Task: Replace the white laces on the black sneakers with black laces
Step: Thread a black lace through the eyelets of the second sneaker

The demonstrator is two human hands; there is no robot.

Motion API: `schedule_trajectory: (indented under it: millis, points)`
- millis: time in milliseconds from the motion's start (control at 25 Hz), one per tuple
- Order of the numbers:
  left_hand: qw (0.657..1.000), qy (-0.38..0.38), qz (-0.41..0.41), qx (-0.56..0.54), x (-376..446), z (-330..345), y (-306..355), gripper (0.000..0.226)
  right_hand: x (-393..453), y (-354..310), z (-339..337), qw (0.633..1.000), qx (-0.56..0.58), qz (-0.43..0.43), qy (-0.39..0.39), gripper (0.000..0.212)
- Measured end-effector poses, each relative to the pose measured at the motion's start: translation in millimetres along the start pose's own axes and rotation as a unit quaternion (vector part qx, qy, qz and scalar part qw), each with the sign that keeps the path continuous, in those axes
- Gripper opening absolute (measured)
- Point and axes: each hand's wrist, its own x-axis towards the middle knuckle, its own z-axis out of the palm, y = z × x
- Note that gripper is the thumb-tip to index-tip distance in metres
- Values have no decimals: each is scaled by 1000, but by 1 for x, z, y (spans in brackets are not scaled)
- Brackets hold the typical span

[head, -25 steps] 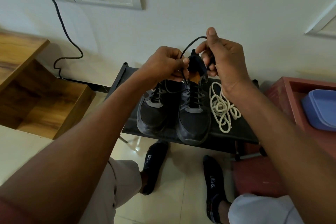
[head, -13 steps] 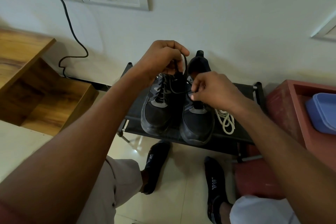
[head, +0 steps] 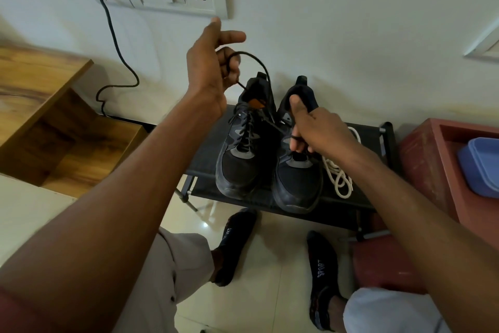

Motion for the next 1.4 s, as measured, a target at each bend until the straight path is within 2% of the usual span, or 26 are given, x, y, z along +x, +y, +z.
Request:
schedule_trajectory:
  millis: [40, 120, 200, 280, 360, 440, 560, 600, 640, 680, 760, 800, 840, 880, 960, 1000, 1040, 1080, 1160, 1280, 1320, 1400]
  points:
    - [999, 32, 5, 41, 1, -2, -1, 47, -1, 1, -2, 1000, 12, 18, 20, 84]
    - [972, 68, 31, 221, 3, -5, -6, 45, 0, 6, -8, 994, 36, 45, 88, 61]
    - [898, 49, 64, 432, 1, -9, -12, 35, 2, 13, -12, 985, 80, 61, 142, 37]
    - [819, -26, 56, 570, -2, -11, -20, 27, 5, 16, -12, 979, 126, 62, 145, 22]
    - [768, -87, 18, 634, -7, -9, -27, 16, 6, 13, -12, 969, 208, 69, 110, 12]
    - [738, -72, 10, 671, -8, -5, -30, 13, 5, 7, -19, 929, 350, 105, 55, 11]
    - [701, -25, 7, 713, -7, 0, -28, 16, 1, 5, -40, 817, 560, 133, -37, 10]
    - [686, -19, -2, 728, -8, 1, -27, 14, 0, 7, -46, 779, 613, 125, -43, 8]
    - [666, -16, -11, 746, -9, 1, -28, 14, 0, 7, -51, 756, 644, 110, -37, 8]
    - [643, -19, -16, 765, -10, 0, -30, 17, -1, 9, -55, 760, 644, 90, -21, 10]
    - [605, -31, -20, 795, -11, 1, -35, 27, 0, 9, -60, 814, 577, 35, 44, 9]
    - [609, -35, -1, 792, -12, 3, -36, 32, -1, 8, -63, 839, 538, 1, 73, 7]
    - [635, -35, 36, 771, -11, 7, -37, 33, -2, 6, -65, 858, 505, -33, 91, 9]
    - [679, -34, 89, 728, -12, 14, -37, 31, -3, 5, -67, 874, 472, -65, 97, 13]
    - [816, -78, 157, 550, -14, 27, -35, 24, -8, 2, -67, 904, 403, -115, 84, 18]
    - [883, -137, 134, 428, -17, 34, -34, 25, -9, 1, -65, 915, 376, -129, 73, 18]
    - [922, -205, 84, 318, -23, 41, -32, 31, -9, 0, -62, 921, 359, -133, 72, 17]
    - [934, -263, 40, 238, -27, 45, -31, 37, -7, 1, -59, 923, 351, -128, 87, 16]
    - [930, -302, 4, 211, -28, 47, -34, 42, 2, 7, -56, 911, 363, -100, 168, 9]
    - [908, -246, -27, 339, -13, 32, -43, 39, 18, 27, -61, 870, 405, -34, 280, 12]
    - [891, -236, -57, 383, -9, 26, -45, 38, 21, 33, -61, 866, 413, -7, 282, 14]
    - [851, -228, -72, 467, -7, 19, -49, 35, 23, 37, -58, 883, 413, 35, 220, 10]
